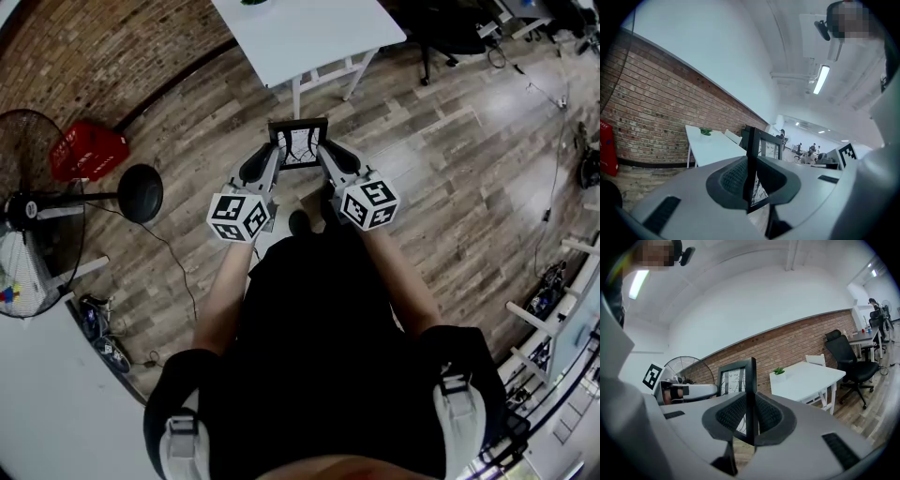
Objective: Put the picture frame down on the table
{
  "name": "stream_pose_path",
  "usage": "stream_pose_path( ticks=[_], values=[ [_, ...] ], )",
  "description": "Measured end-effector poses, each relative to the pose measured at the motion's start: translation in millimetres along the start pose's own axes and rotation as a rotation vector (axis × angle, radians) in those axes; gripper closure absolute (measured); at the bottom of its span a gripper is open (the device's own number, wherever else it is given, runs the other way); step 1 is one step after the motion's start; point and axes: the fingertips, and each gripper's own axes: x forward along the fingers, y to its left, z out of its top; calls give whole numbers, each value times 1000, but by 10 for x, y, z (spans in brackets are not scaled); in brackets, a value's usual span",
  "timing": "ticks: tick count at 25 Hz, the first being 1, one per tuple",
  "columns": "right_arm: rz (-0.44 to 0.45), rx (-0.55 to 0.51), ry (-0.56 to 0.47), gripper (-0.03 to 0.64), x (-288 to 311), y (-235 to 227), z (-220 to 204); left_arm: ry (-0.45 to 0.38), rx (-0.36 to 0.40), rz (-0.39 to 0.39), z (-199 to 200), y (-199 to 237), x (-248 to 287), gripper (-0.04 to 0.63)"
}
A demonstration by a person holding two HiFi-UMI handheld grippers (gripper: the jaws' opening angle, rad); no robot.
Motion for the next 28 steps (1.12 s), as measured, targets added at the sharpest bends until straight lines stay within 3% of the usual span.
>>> stream_pose_path(
  ticks=[28],
  values=[
    [-8, 46, 28, 563, 347, -664, 189, 44, -17, 12, 74, 141, 768, 523]
  ],
)
